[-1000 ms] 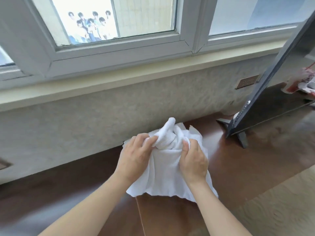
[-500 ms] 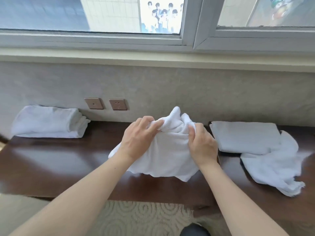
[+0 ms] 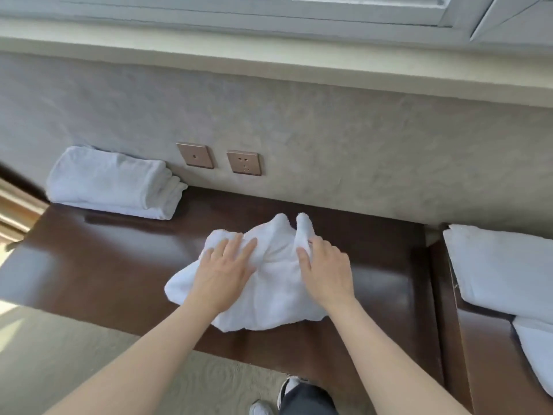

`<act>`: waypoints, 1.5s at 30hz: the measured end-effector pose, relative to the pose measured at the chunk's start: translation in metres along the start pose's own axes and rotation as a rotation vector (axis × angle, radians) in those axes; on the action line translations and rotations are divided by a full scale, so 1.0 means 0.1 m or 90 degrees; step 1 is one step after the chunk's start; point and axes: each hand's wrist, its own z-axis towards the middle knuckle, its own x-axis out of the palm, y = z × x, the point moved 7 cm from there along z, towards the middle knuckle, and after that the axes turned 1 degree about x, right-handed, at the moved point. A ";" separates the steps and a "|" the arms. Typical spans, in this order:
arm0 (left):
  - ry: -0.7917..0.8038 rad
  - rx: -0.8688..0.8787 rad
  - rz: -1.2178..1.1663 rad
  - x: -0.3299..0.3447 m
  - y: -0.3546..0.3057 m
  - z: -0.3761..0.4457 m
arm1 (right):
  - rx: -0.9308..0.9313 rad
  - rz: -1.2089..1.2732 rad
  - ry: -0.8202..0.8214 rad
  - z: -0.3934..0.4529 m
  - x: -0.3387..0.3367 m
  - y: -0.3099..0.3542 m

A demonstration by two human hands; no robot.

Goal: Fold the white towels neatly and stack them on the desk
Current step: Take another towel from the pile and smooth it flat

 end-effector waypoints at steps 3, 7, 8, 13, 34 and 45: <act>0.226 -0.061 -0.021 0.57 0.02 -0.03 | 0.056 0.006 0.274 -0.10 0.65 -0.25; 0.270 -0.076 -0.062 0.74 -0.05 0.01 | 0.059 -0.005 0.339 -0.19 0.83 -0.31; 0.266 -0.080 -0.075 0.75 -0.02 0.06 | 0.067 0.002 0.329 -0.18 0.82 -0.29; 0.192 -0.130 -0.186 0.69 0.32 0.32 | 0.092 -0.034 0.325 -0.06 0.89 -0.18; 0.316 -0.390 -0.782 1.36 1.64 0.48 | 0.021 0.180 0.249 0.76 1.54 1.77; 0.188 -0.333 -1.008 0.99 2.28 0.38 | 0.102 0.218 0.521 1.29 2.00 2.16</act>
